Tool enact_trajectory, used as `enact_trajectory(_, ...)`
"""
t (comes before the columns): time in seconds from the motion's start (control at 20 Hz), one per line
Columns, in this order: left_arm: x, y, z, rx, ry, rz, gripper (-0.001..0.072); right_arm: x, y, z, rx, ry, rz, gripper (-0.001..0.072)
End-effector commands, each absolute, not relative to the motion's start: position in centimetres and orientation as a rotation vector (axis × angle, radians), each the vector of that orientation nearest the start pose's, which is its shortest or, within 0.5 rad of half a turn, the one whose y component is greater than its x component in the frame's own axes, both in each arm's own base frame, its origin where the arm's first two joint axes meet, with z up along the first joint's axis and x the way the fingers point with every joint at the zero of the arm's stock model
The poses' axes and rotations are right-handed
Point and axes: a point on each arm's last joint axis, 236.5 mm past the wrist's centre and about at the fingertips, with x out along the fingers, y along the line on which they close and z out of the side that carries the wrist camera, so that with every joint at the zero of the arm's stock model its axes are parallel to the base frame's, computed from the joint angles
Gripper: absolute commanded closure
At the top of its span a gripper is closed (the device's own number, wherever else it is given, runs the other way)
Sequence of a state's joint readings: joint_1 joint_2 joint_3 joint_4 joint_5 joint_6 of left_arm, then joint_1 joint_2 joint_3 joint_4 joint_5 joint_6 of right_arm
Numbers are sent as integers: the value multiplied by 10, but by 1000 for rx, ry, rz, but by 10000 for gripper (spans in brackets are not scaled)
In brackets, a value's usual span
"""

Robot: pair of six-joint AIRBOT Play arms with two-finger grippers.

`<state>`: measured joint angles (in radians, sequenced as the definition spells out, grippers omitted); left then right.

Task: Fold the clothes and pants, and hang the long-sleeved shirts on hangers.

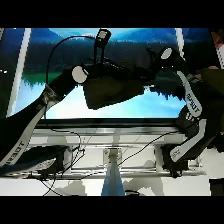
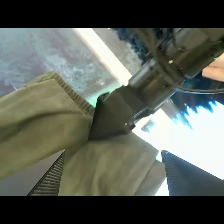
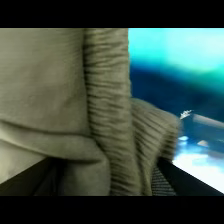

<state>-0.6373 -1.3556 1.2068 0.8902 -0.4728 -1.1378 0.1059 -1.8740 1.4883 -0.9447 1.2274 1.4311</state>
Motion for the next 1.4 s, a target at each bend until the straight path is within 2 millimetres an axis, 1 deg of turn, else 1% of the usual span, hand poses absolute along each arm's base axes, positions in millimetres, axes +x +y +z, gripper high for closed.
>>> enact_trajectory(0.0, 383, -368, 107, -69, 630, -854, 5, 402, 228, -94, 657, 1672, 650, 142)
enact_trajectory(0.1, 383, -368, 107, -68, 629, -853, 5, 405, 247, -107, 637, 1647, 646, 142)
enact_trajectory(0.15, 384, -367, 107, -56, 626, -852, 5, 412, 256, -111, 610, 1603, 640, 142)
enact_trajectory(0.25, 387, -361, 104, 20, 607, -842, 5, 425, 278, -111, 619, 1526, 631, 148)
enact_trajectory(0.35, 390, -355, 105, 90, 582, -834, 5, 428, 298, -108, 631, 1486, 638, 152)
enact_trajectory(0.4, 391, -352, 108, 115, 566, -830, 5, 426, 306, -109, 621, 1478, 645, 295)
enact_trajectory(0.45, 391, -349, 112, 140, 551, -827, 5, 423, 314, -109, 609, 1473, 653, 668)
enact_trajectory(0.55, 392, -343, 123, 184, 514, -819, 5, 423, 325, -104, 601, 1459, 671, 680)
enact_trajectory(0.6, 391, -340, 131, 203, 491, -815, 5, 426, 327, -96, 600, 1446, 685, 681)
enact_trajectory(0.7, 389, -332, 152, 235, 437, -805, 6, 436, 322, -68, 603, 1415, 724, 682)
enact_trajectory(0.75, 388, -326, 165, 246, 407, -796, 6, 443, 316, -48, 604, 1389, 747, 682)
enact_trajectory(0.85, 384, -316, 193, 235, 352, -786, 6, 461, 296, 0, 606, 1309, 780, 682)
enact_trajectory(0.95, 375, -304, 227, 217, 283, -773, 6, 482, 265, 59, 605, 1178, 783, 682)
enact_trajectory(1.0, 371, -298, 242, 209, 253, -767, 6, 493, 245, 92, 606, 1096, 769, 682)
enact_trajectory(1.1, 361, -288, 267, 196, 199, -759, 6, 506, 199, 153, 609, 942, 720, 682)
enact_trajectory(1.15, 357, -284, 276, 191, 178, -757, 6, 508, 174, 179, 623, 882, 679, 681)
enact_trajectory(1.2, 353, -282, 283, 188, 163, -756, 6, 509, 144, 204, 636, 823, 624, 681)
enact_trajectory(1.25, 350, -280, 289, 185, 151, -756, 6, 507, 112, 225, 650, 774, 557, 681)
enact_trajectory(1.3, 348, -279, 292, 184, 144, -756, 6, 504, 79, 240, 671, 737, 476, 681)
enact_trajectory(1.35, 348, -278, 293, 183, 141, -756, 6, 499, 43, 252, 700, 706, 373, 681)
